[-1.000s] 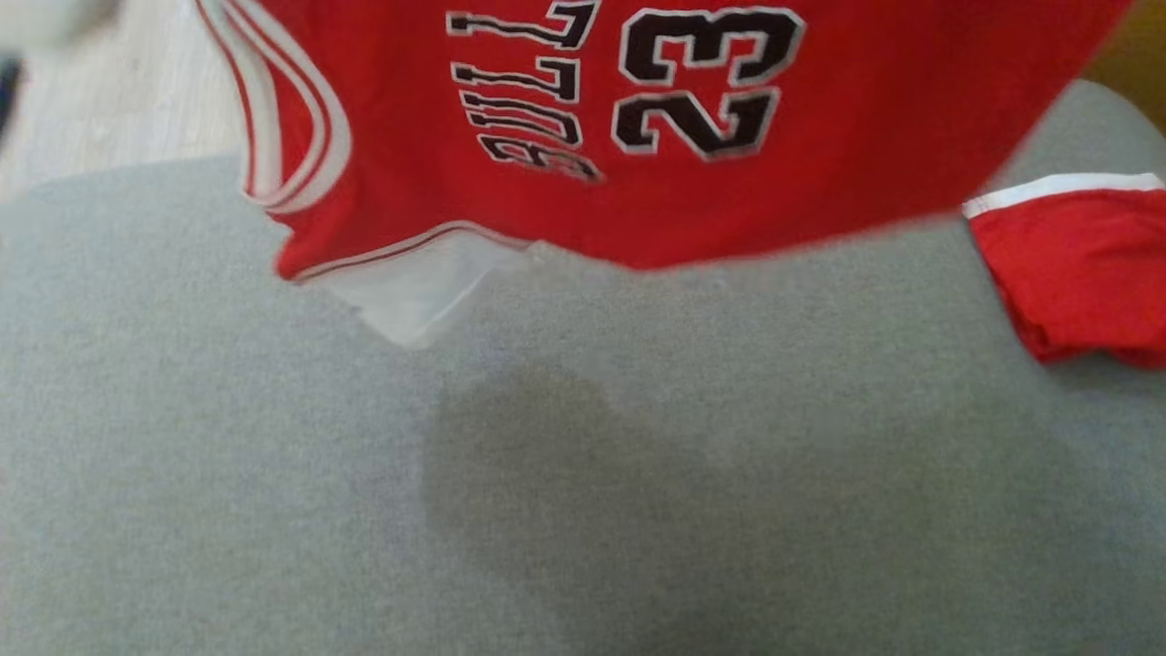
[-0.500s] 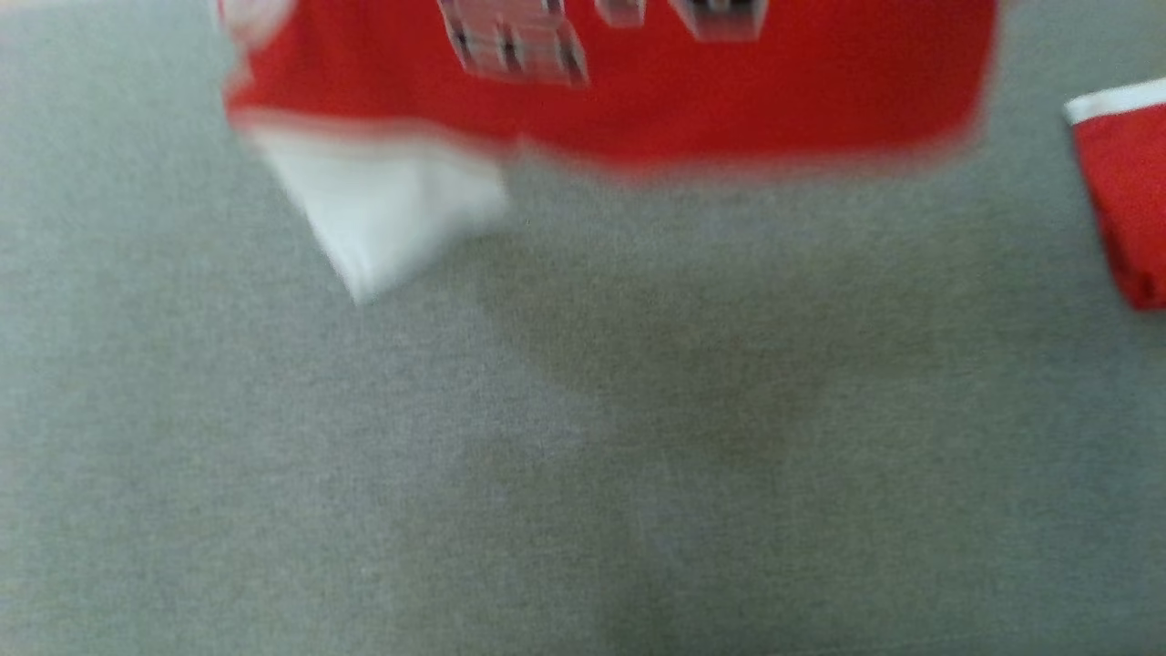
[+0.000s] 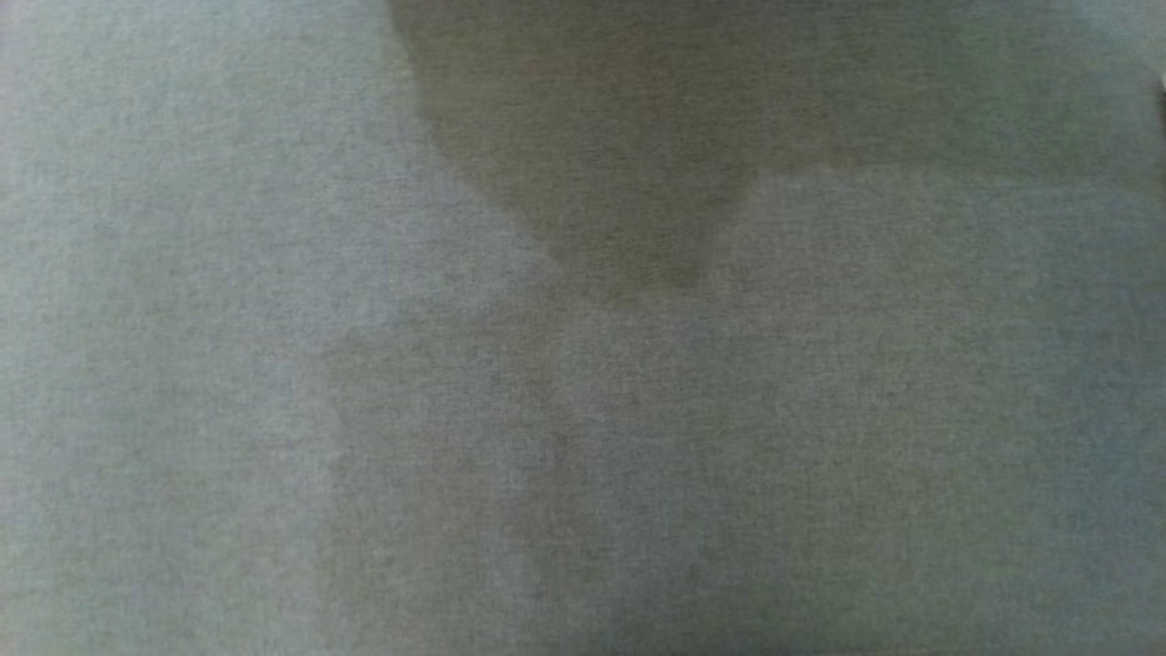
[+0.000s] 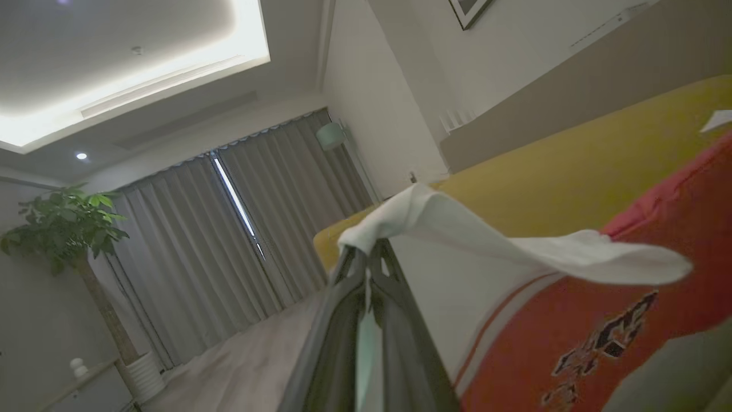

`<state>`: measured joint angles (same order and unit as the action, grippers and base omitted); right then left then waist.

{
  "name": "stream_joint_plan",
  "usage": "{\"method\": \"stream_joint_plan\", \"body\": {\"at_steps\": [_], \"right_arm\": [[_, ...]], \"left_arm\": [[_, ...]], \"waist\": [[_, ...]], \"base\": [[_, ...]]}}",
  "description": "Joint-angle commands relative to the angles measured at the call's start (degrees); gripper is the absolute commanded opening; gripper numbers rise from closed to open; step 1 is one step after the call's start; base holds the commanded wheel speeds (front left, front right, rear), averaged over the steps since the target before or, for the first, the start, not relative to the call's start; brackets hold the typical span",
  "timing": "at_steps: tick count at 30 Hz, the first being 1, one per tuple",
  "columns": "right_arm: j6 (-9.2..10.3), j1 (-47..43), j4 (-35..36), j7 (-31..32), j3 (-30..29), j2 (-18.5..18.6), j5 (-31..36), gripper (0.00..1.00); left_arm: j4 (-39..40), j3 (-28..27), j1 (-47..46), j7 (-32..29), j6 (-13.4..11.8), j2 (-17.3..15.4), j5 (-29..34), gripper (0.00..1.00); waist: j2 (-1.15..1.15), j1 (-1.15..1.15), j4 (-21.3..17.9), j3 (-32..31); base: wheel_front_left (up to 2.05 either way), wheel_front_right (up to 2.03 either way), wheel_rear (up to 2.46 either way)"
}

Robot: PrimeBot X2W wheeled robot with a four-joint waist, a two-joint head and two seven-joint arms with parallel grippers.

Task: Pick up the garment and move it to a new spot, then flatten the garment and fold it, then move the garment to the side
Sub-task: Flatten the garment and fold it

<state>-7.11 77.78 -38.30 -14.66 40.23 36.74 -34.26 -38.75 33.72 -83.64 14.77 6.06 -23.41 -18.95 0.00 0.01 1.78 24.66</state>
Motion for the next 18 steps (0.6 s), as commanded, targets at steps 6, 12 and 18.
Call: {"method": "stream_joint_plan", "body": {"at_steps": [6,12,18], "right_arm": [[-0.37,-10.9,2.8,-0.3,0.3,1.7,-1.0,0.00],[-0.37,-24.5,7.9,-0.3,-0.2,3.8,-4.0,0.00],[-0.37,-38.5,13.0,-0.3,-2.2,6.3,-6.5,0.00]], "left_arm": [[10.6,-1.2,14.6,0.2,0.1,-5.6,-1.3,0.00],[21.5,-1.0,33.8,0.2,-0.8,-8.7,-3.8,0.00],[31.4,1.4,52.0,-2.8,-4.0,-12.6,-6.5,0.00]], "waist": [[0.00,-0.01,0.9,-1.8],[0.00,-0.01,1.0,-5.8],[0.00,-0.01,0.6,-9.8]], "base": [[0.00,0.00,0.00],[0.00,0.00,0.00],[0.00,0.00,0.00]]}}
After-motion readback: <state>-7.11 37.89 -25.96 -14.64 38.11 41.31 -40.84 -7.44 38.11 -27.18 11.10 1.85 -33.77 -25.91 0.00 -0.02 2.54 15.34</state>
